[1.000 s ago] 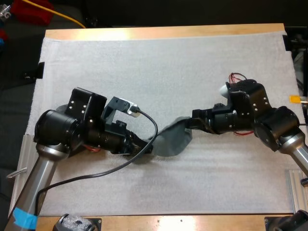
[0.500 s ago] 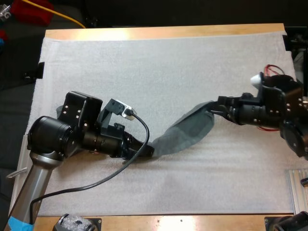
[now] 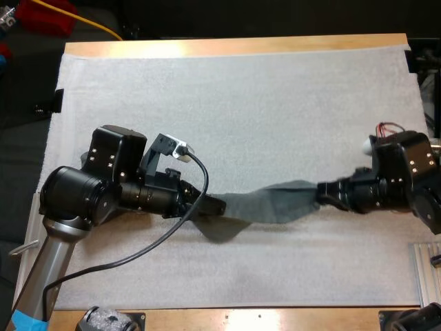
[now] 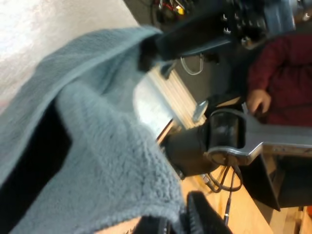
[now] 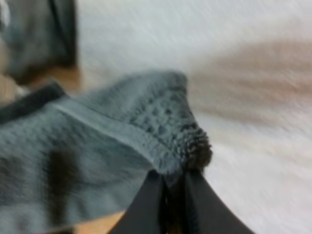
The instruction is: Pick towel from pile, fold and stack
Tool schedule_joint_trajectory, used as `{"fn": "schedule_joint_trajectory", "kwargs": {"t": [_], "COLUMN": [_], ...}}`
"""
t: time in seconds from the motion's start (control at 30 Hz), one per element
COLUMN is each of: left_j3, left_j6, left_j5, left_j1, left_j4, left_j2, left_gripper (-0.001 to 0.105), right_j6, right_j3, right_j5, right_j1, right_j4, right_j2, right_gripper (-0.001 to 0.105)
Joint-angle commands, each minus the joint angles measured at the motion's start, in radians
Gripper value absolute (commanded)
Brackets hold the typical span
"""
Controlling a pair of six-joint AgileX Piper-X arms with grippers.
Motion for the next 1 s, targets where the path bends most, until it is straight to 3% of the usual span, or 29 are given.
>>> {"fn": "schedule_joint_trajectory", "kwargs": {"t": [0.0, 0.1, 0.3, 0.47, 0.63, 0.83, 0.97], "left_j3": [-0.006, -0.006, -0.006, -0.006, -0.006, -0.006, -0.006], "left_j6": [0.005, 0.006, 0.044, 0.047, 0.068, 0.107, 0.130], "left_j5": [-0.018, -0.073, -0.225, -0.226, -0.233, -0.466, -0.522], "left_j1": [-0.001, -0.001, -0.001, -0.001, -0.001, -0.001, -0.001], "left_j4": [0.003, 0.021, 0.068, 0.071, 0.112, 0.228, 0.246], "left_j2": [-0.007, -0.007, -0.007, -0.007, -0.007, -0.007, -0.007], "left_gripper": [0.000, 0.000, 0.000, 0.000, 0.000, 0.010, 0.003], "right_j6": [-0.041, -0.046, 0.008, 0.083, 0.167, 0.223, 0.189], "right_j3": [-0.008, -0.008, -0.008, -0.008, -0.008, -0.008, -0.008], "right_j5": [0.007, -0.044, -0.352, -0.461, -0.372, -0.131, -0.038], "right_j1": [0.000, 0.000, 0.000, 0.000, 0.000, 0.000, 0.000], "right_j4": [0.050, 0.081, 0.043, -0.049, -0.165, -0.254, -0.210], "right_j2": [-0.016, -0.035, -0.073, -0.088, -0.106, -0.164, -0.188], "right_gripper": [0.002, 0.002, 0.002, 0.002, 0.002, 0.002, 0.002]}}
